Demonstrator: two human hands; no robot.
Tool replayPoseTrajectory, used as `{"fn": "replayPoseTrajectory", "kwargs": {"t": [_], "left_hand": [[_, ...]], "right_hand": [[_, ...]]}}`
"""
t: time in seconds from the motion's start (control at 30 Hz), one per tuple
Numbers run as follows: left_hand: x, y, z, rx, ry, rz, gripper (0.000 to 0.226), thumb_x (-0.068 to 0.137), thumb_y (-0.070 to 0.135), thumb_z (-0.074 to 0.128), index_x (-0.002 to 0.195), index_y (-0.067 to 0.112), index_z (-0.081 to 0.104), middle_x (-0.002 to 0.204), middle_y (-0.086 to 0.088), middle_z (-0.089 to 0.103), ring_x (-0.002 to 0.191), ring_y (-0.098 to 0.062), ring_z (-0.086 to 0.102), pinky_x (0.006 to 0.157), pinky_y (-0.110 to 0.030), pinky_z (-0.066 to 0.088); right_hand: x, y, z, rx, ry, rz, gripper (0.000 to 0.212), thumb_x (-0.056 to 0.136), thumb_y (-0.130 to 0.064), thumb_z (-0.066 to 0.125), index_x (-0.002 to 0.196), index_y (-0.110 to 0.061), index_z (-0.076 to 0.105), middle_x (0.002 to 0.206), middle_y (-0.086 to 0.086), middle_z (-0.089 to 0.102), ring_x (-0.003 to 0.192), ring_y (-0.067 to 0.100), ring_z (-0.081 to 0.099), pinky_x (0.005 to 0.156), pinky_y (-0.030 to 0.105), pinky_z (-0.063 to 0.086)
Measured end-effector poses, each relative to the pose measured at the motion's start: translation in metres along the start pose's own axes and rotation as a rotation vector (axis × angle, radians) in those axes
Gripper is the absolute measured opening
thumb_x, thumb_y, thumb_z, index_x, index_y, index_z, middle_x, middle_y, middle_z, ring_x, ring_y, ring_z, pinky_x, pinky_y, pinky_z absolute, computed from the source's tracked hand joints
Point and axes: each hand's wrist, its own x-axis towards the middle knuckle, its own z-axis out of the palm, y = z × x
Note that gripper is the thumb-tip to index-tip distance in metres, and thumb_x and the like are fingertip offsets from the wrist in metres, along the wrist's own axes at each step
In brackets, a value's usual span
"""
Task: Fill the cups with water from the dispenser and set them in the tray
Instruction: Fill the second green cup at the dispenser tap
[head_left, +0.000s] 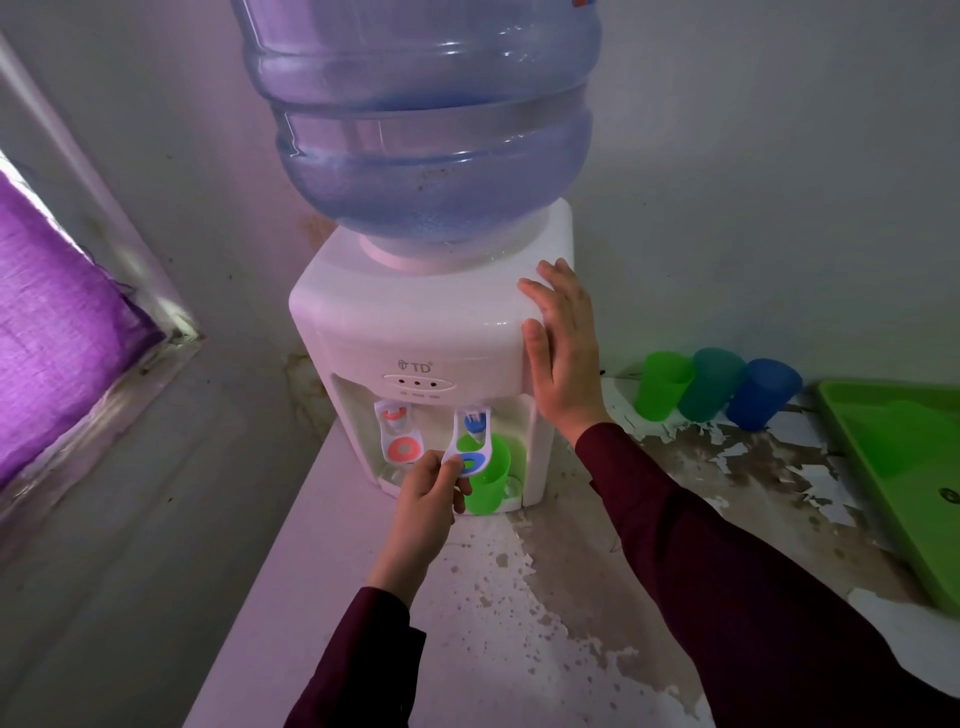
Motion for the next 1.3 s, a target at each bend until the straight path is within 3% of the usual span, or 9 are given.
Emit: {"fn": "replayPoseTrajectory", "kwargs": {"t": [0.27, 0.57, 1.3], "left_hand": [[-0.0019, 0.0002, 0.0012, 0.011, 0.008, 0.006, 0.028, 0.099, 0.018, 0.040, 0.100, -0.007, 0.053, 0.068, -0.002, 0.054, 0.052, -0.010, 0.046, 0.048, -0.020, 0.037], [-0.0022, 0.0009, 0.0031, 0.007, 0.017, 0.002, 0.026, 0.099, 0.017, 0.040, 0.099, -0.005, 0.054, 0.068, -0.003, 0.053, 0.052, -0.011, 0.044, 0.047, -0.019, 0.036], [0.0001, -0.0064, 0.0022, -0.007, -0.001, 0.012, 0.025, 0.099, 0.019, 0.041, 0.098, -0.003, 0.054, 0.068, -0.002, 0.054, 0.051, -0.008, 0.046, 0.048, -0.020, 0.037]], "right_hand": [[-0.0005, 0.0015, 0.0010, 0.002, 0.009, -0.002, 0.054, 0.102, -0.040, 0.025, 0.123, -0.001, 0.057, 0.138, 0.019, 0.049, 0.138, 0.031, 0.033, 0.115, 0.041, 0.030], [-0.0005, 0.0016, 0.0000, 0.002, 0.004, -0.001, 0.054, 0.102, -0.039, 0.026, 0.123, -0.001, 0.057, 0.138, 0.020, 0.048, 0.138, 0.031, 0.033, 0.116, 0.036, 0.027], [-0.0004, 0.0025, -0.0008, 0.004, -0.004, -0.007, 0.053, 0.101, -0.039, 0.027, 0.124, -0.001, 0.056, 0.138, 0.019, 0.048, 0.139, 0.031, 0.033, 0.117, 0.036, 0.028]]}}
